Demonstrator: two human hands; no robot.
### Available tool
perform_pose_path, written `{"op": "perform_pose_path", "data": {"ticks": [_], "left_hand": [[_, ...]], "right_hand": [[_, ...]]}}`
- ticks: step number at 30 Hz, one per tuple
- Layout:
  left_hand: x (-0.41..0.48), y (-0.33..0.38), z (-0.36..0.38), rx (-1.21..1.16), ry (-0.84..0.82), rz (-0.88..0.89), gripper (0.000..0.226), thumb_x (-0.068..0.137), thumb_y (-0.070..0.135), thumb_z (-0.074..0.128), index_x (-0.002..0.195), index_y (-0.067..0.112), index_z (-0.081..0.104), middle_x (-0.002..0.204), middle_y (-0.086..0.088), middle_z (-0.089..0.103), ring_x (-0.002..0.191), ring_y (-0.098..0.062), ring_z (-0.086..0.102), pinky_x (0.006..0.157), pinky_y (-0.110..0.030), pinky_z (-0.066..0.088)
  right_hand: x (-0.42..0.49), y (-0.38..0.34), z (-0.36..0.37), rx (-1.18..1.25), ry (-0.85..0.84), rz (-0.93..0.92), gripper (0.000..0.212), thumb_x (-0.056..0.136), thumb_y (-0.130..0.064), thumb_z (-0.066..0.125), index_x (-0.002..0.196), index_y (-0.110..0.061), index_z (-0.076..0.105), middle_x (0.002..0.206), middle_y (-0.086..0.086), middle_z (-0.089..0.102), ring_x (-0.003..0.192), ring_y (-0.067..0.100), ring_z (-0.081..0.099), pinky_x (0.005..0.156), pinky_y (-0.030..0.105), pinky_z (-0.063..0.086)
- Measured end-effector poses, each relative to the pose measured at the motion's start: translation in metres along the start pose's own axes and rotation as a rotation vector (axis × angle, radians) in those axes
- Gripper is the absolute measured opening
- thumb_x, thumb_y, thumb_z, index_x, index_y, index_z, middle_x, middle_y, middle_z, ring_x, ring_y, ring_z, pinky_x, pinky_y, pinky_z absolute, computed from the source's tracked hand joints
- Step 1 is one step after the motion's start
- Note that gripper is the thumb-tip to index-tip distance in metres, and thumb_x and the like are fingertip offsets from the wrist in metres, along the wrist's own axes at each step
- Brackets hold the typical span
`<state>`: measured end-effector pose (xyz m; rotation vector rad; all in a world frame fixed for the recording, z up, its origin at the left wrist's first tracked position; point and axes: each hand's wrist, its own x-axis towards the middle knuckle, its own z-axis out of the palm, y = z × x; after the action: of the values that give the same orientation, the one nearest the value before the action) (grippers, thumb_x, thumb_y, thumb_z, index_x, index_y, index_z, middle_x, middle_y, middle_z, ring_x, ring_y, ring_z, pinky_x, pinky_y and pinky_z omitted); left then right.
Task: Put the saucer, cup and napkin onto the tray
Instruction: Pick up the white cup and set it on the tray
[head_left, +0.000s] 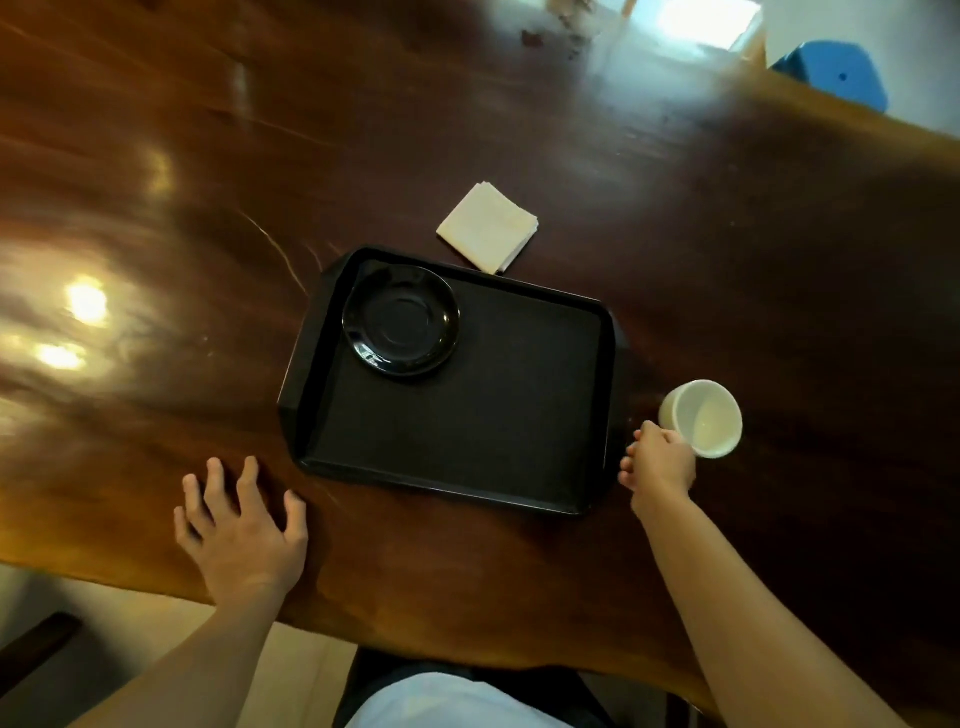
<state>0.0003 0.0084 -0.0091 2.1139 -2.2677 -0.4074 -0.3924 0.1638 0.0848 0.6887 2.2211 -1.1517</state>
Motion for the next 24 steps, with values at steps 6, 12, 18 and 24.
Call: {"op": "perform_pose_path", "data": {"ticks": [6, 12, 18, 24], "left_hand": [[-0.002, 0.004, 0.000, -0.002, 0.013, 0.027, 0.067, 0.093, 0.058, 0.035, 0.148, 0.020, 0.043, 0.163, -0.018, 0.032, 0.154, -0.040, 0.017, 0.122, -0.058, 0.008], [-0.002, 0.001, 0.003, 0.003, 0.019, 0.035, 0.066, 0.093, 0.060, 0.033, 0.147, 0.023, 0.042, 0.163, -0.017, 0.031, 0.154, -0.040, 0.018, 0.123, -0.058, 0.008], [0.000, 0.000, 0.004, 0.005, 0.023, 0.031, 0.066, 0.093, 0.060, 0.035, 0.147, 0.022, 0.043, 0.163, -0.017, 0.032, 0.154, -0.040, 0.018, 0.123, -0.058, 0.008], [-0.001, 0.002, 0.002, -0.008, 0.030, 0.035, 0.066, 0.093, 0.059, 0.035, 0.147, 0.021, 0.044, 0.162, -0.018, 0.032, 0.154, -0.041, 0.019, 0.123, -0.058, 0.008]], "right_hand": [[0.006, 0.004, -0.028, 0.139, 0.181, 0.087, 0.041, 0.094, -0.033, 0.062, 0.129, -0.014, 0.051, 0.095, 0.003, 0.061, 0.075, 0.019, 0.066, 0.053, 0.031, 0.053], [0.012, 0.001, -0.033, 0.272, 0.003, 0.216, 0.042, 0.097, -0.039, 0.059, 0.129, -0.012, 0.057, 0.118, 0.012, 0.062, 0.087, 0.025, 0.067, 0.060, 0.032, 0.053], [0.017, -0.003, -0.036, 0.392, -0.078, 0.305, 0.041, 0.097, -0.047, 0.056, 0.100, -0.008, 0.067, 0.115, 0.013, 0.064, 0.091, 0.026, 0.062, 0.064, 0.031, 0.051], [0.016, -0.012, -0.036, 0.361, -0.007, 0.266, 0.041, 0.096, -0.029, 0.060, 0.134, -0.015, 0.052, 0.123, 0.012, 0.060, 0.104, 0.024, 0.059, 0.073, 0.032, 0.051]]}}
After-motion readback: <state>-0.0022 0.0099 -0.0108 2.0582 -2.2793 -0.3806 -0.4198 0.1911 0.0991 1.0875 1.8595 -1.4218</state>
